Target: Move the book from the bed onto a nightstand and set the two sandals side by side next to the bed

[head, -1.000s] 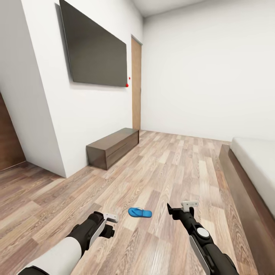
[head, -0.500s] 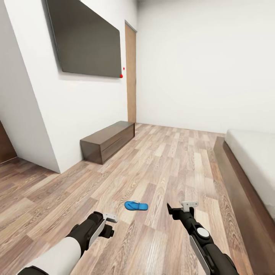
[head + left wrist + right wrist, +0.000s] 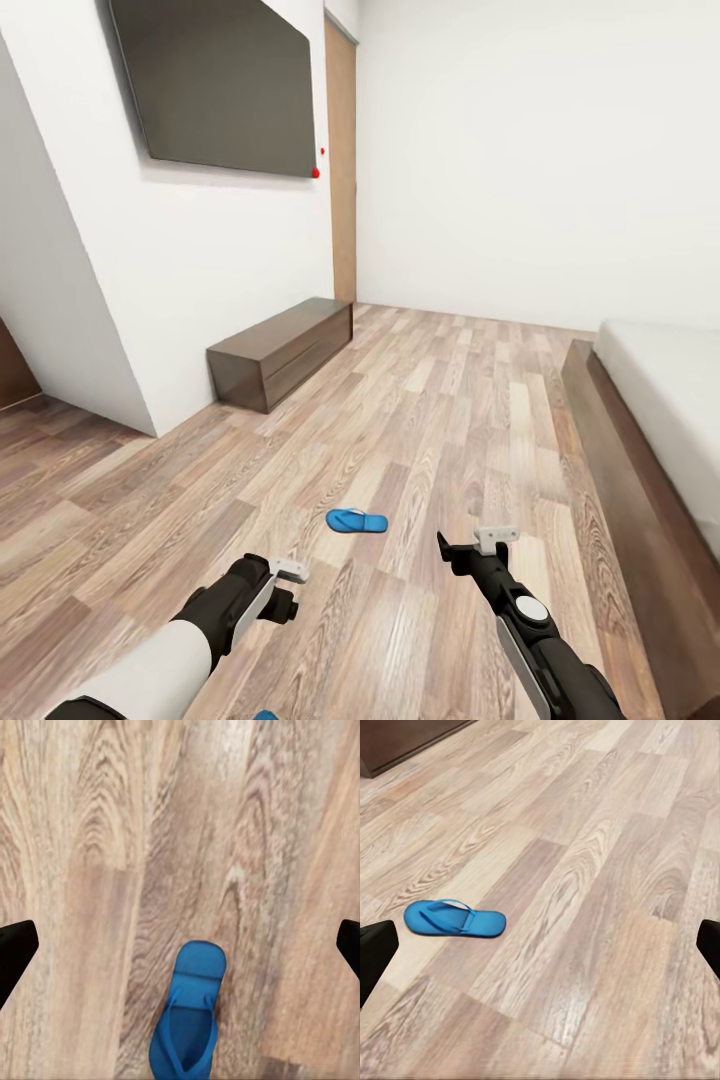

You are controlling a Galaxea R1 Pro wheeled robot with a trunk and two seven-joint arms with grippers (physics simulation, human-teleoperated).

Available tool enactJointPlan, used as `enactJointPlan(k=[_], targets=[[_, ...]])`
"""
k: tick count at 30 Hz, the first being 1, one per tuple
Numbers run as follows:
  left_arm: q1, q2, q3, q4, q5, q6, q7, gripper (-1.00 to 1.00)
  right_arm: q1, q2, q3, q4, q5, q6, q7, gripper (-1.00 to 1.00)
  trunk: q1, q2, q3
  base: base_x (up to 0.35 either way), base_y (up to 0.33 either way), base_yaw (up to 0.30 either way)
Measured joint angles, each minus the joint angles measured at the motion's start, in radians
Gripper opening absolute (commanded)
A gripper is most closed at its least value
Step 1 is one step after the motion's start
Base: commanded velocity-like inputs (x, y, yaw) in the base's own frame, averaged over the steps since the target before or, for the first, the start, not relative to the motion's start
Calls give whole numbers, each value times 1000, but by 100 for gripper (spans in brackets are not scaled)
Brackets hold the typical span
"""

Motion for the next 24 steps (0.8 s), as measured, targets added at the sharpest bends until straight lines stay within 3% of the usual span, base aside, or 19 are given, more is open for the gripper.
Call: enactJointPlan(k=[19,24], targets=[[0,1,-3,1,-2,2,-1,100,0,0,0,0,0,0,0,100,9,-4,-74,0,0,0],[0,-1,-45,18,-38,3,-2,100,0,0,1,2,0,0,0,100,11,-6,-93,0,0,0]])
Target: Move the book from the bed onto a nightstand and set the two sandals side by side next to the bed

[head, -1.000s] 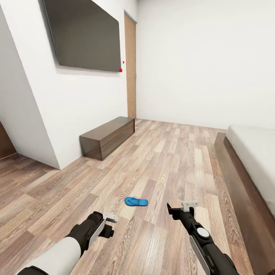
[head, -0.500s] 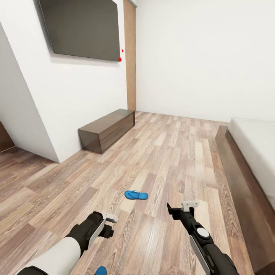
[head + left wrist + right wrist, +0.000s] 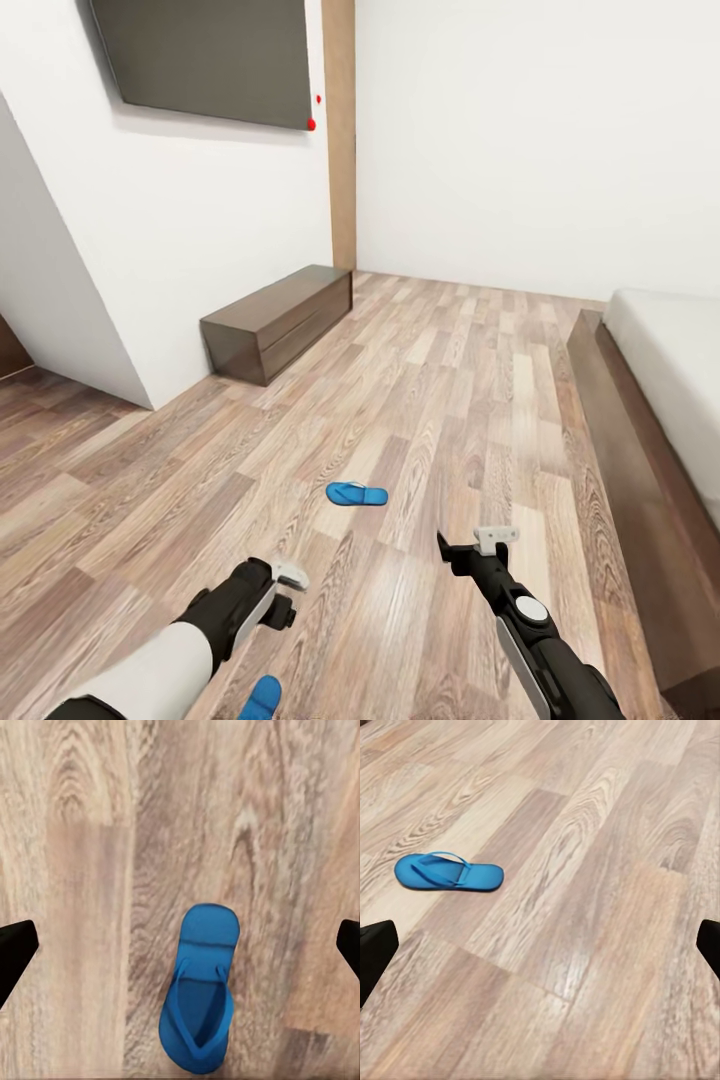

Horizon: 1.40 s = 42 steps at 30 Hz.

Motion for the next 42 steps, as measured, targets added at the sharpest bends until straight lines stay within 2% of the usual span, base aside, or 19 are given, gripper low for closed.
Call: enactJointPlan(k=[3,7,15,18,19,23,42], targets=[[0,-4,-39,3,-17,2,-1,100,0,0,0,0,0,0,0,100,1,-1,-12,0,0,0],[0,-7,-55,2,-22,4,-2,100,0,0,0,1,0,0,0,100,3,-2,-27,0,0,0],[0,-7,-63,-6,-39,7,-3,100,0,0,0,2,0,0,0,100,7,-4,-58,0,0,0],[0,-8,-64,-11,-63,8,-3,100,0,0,0,2,0,0,0,100,8,-4,-70,0,0,0],[0,-9,-64,-14,-82,8,-3,100,0,0,0,3,0,0,0,100,9,-4,-74,0,0,0],[0,-9,-64,-34,-100,8,-3,100,0,1,1,6,0,0,0,100,10,-5,-89,0,0,0],[0,-9,-63,-44,-101,2,0,100,0,0,-1,5,0,-1,0,100,19,-10,-163,0,0,0]])
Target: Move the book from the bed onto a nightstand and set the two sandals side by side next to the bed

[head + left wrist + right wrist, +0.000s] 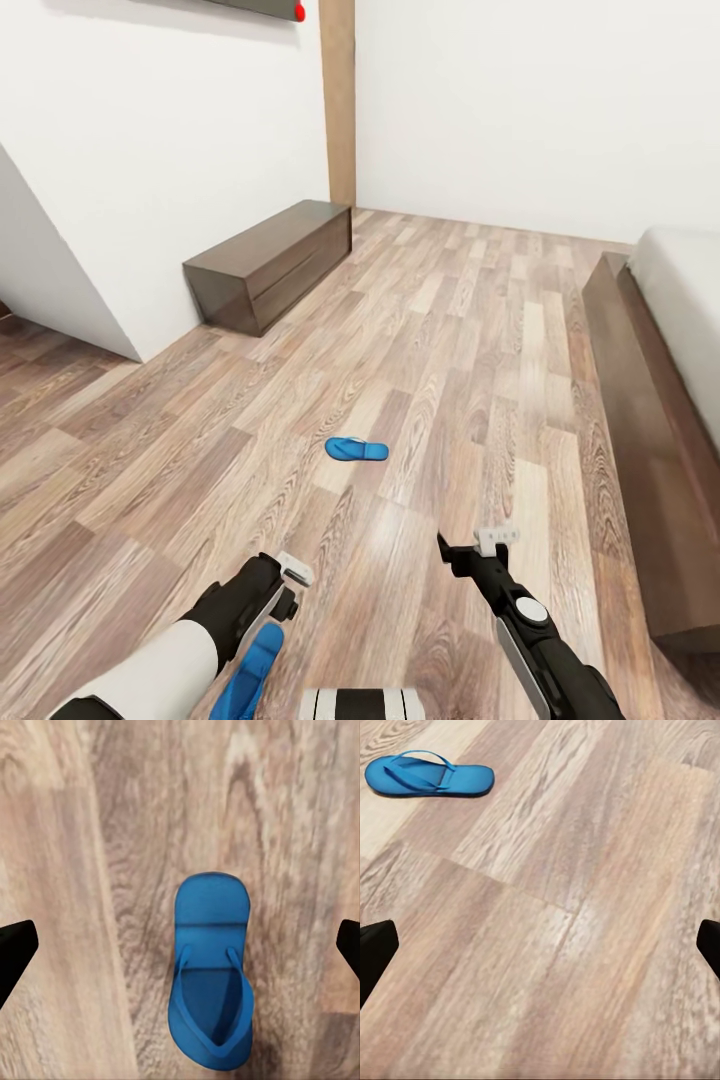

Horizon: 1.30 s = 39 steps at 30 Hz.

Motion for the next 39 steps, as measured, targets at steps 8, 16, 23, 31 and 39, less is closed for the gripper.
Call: enactJointPlan(k=[8,16,23,31,39], targets=[[0,-1,0,-1,0,-1,1,100,0,0,0,-1,0,0,0,100,4,-2,-31,0,0,0],[0,0,0,-25,0,-1,3,100,0,0,0,-1,0,0,0,100,7,-4,-62,0,0,-34],[0,0,-1,-35,0,-1,1,100,0,0,-1,-3,0,0,0,100,10,-5,-89,0,0,-154],[0,1,4,-33,11,-38,-4,100,0,0,-2,-5,0,2,0,100,14,-7,-120,0,0,-16],[0,1,5,-23,12,-112,-6,100,0,0,-1,-5,0,4,0,100,18,-9,-151,0,0,0]])
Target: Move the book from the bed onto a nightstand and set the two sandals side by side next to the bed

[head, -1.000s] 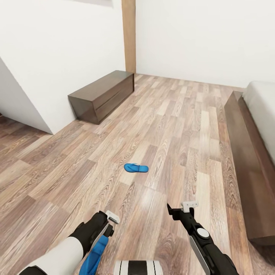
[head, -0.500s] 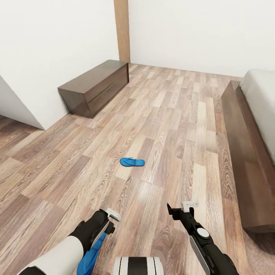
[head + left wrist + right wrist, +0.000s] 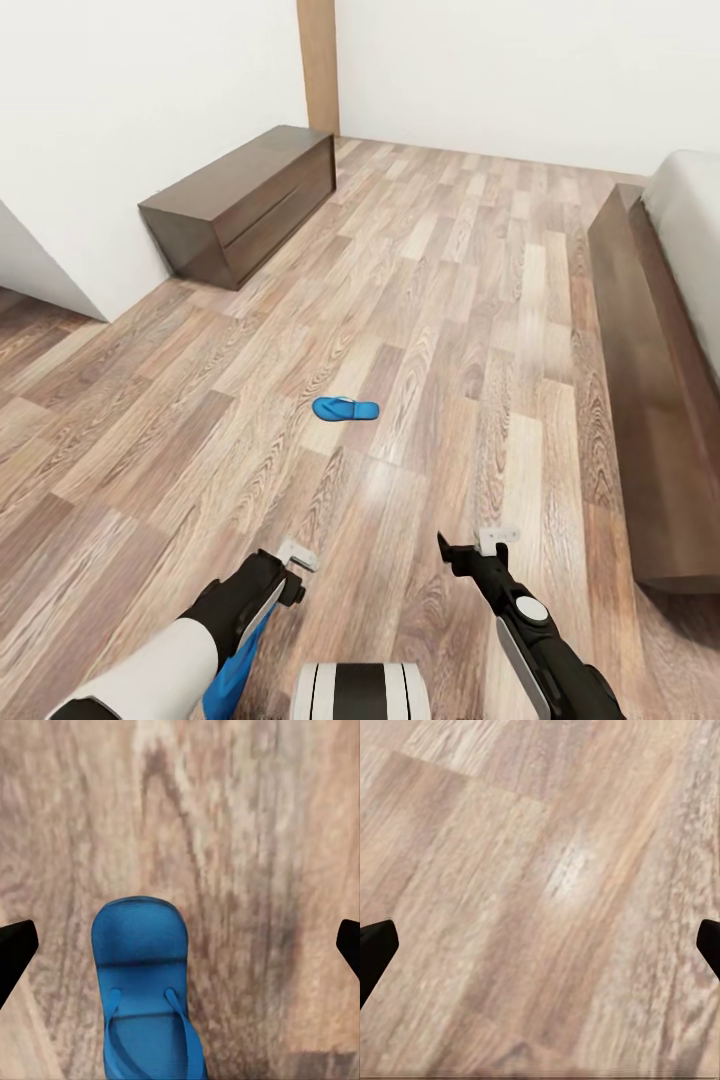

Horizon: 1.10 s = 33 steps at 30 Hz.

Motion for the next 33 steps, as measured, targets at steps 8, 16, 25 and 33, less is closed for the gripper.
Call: enactJointPlan(k=[8,16,25,33], targets=[[1,3,2,1,1,-6,0,100,0,0,0,-1,0,2,0,100,4,-2,-31,0,0,0],[7,9,5,8,1,-9,-1,100,0,0,1,-3,0,7,-1,100,7,-4,-62,0,0,0],[8,12,6,8,1,-10,-2,100,0,0,2,-2,0,7,-1,100,10,-5,-89,0,0,0],[8,12,6,7,1,-10,-1,100,0,0,2,-3,0,7,-1,100,10,-5,-89,0,0,0]])
